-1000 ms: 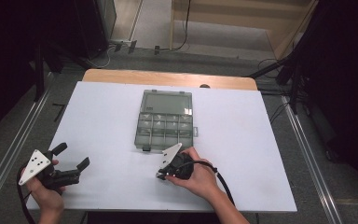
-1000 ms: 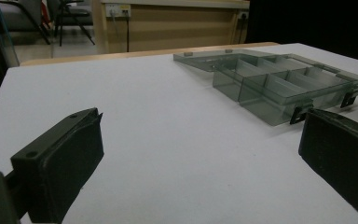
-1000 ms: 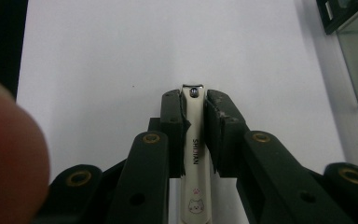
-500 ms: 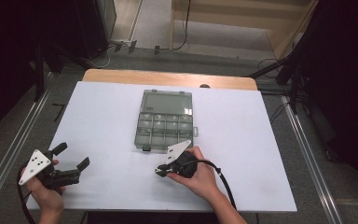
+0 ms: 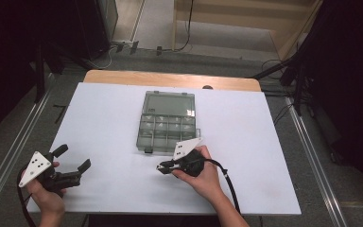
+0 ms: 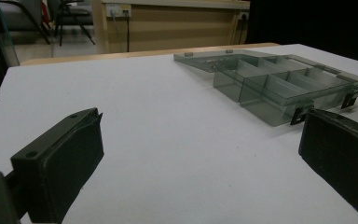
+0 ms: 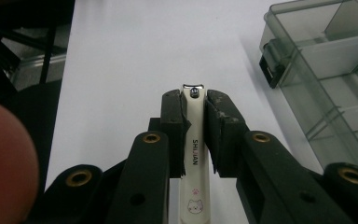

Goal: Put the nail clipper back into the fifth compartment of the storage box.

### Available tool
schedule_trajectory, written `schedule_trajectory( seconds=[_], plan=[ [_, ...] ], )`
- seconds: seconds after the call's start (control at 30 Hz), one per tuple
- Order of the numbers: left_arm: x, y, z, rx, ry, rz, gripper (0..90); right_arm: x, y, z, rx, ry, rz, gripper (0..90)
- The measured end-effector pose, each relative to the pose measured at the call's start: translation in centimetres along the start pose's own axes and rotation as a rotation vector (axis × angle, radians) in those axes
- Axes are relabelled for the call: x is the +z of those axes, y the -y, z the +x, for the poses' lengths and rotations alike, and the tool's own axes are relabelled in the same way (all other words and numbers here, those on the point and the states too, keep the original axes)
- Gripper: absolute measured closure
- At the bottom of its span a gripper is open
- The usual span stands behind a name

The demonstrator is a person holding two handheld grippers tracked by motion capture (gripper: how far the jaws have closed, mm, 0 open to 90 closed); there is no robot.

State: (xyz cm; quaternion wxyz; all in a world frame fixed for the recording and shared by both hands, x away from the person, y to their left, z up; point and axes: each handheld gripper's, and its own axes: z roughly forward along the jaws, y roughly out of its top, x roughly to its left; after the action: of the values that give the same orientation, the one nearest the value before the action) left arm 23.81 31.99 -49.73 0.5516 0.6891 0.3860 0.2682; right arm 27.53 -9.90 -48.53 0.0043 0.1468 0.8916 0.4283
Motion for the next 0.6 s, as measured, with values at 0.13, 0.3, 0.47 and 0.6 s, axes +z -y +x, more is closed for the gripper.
schedule_trajectory(
  seconds=[0.13,0.3,0.47,0.6],
  plan=[
    [-0.03,0.01,0.00,0.000,0.001,0.000,0.0,-0.30,0.01,-0.25,0.017,-0.003,-0.025,79.4],
    [0.01,-0.01,-0.03,0.002,0.000,0.002,0.0,-0.56,-0.09,-0.43,0.030,-0.007,-0.057,79.4],
    [0.02,0.00,-0.03,0.003,0.000,0.001,0.0,-0.74,-0.26,-0.56,0.038,-0.011,-0.086,79.4],
    [0.01,0.00,0.00,0.001,0.003,0.000,0.0,-0.93,-0.42,-0.68,0.045,-0.015,-0.109,79.4]
  ],
)
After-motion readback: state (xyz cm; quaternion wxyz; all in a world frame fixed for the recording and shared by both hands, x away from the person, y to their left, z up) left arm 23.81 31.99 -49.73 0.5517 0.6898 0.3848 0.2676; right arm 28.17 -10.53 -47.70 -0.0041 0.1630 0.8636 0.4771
